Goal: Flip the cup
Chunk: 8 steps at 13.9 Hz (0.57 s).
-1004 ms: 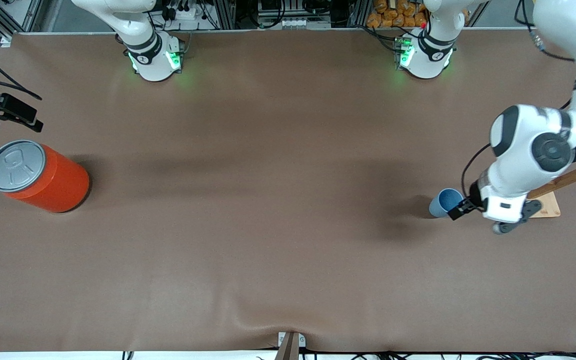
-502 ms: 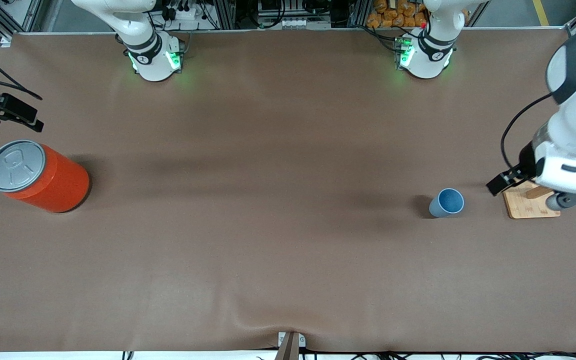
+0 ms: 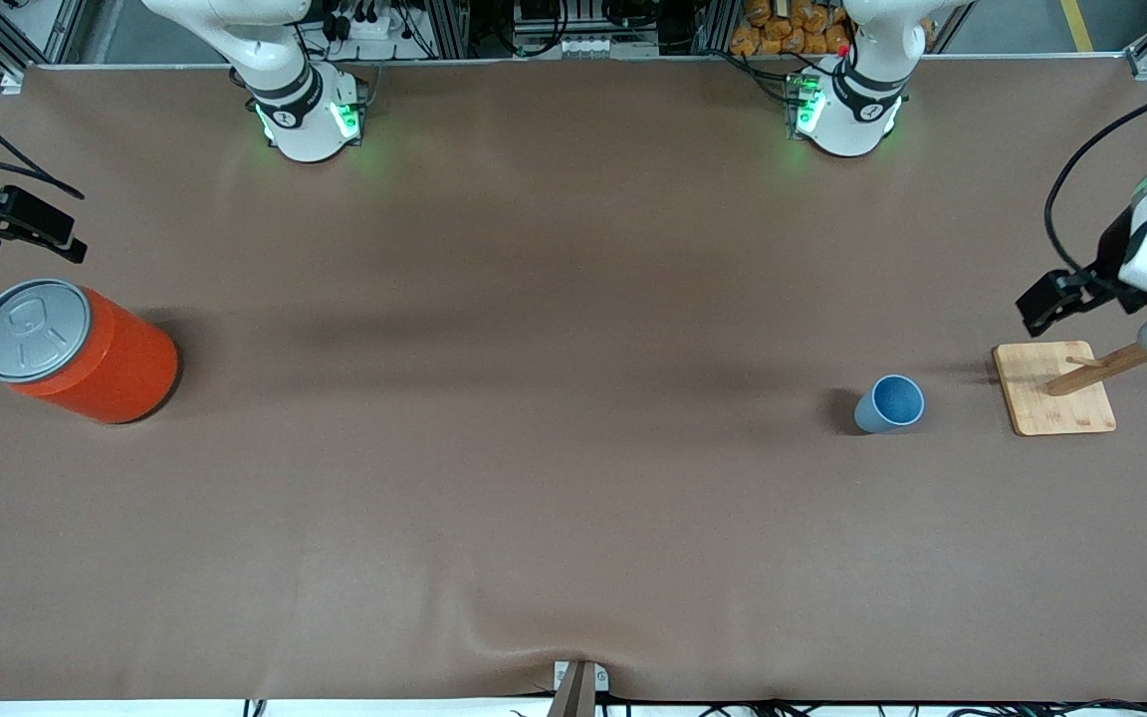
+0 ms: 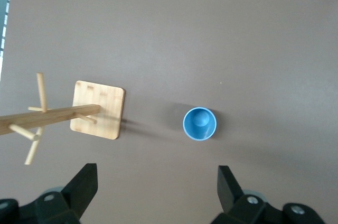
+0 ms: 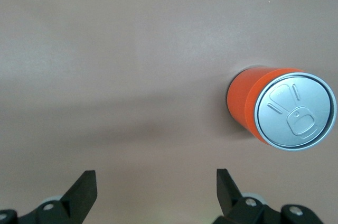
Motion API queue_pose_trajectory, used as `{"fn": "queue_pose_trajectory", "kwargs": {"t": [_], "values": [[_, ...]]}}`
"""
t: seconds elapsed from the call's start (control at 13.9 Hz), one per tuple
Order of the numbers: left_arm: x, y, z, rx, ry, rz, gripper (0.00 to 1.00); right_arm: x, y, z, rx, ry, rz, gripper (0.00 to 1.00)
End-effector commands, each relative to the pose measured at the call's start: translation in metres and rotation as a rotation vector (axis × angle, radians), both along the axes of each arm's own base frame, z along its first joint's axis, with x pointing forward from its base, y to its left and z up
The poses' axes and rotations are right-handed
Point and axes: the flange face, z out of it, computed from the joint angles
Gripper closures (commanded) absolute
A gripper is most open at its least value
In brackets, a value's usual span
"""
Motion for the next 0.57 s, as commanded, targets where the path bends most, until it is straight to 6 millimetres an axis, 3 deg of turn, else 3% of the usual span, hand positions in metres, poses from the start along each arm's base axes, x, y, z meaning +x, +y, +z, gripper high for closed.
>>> {"fn": "queue_pose_trajectory", "kwargs": {"t": [0.0, 0.36, 0.5], "values": [[-0.017, 0.014, 0.027, -0.010, 0.013, -0.088, 0.00, -0.002, -0.004, 0.002, 0.018, 0.001, 0.004, 0.00], [-0.042, 0.059, 0.042, -0.122, 0.045, -0.149, 0.00, -0.002, -0.009, 0.002, 0.017, -0.003, 0.075, 0.00], [-0.056, 0.057, 0.043, -0.128, 0.056, -0.155, 0.00, -0.002, -0.013, 0.001, 0.019, -0.002, 0.068, 0.00]]}}
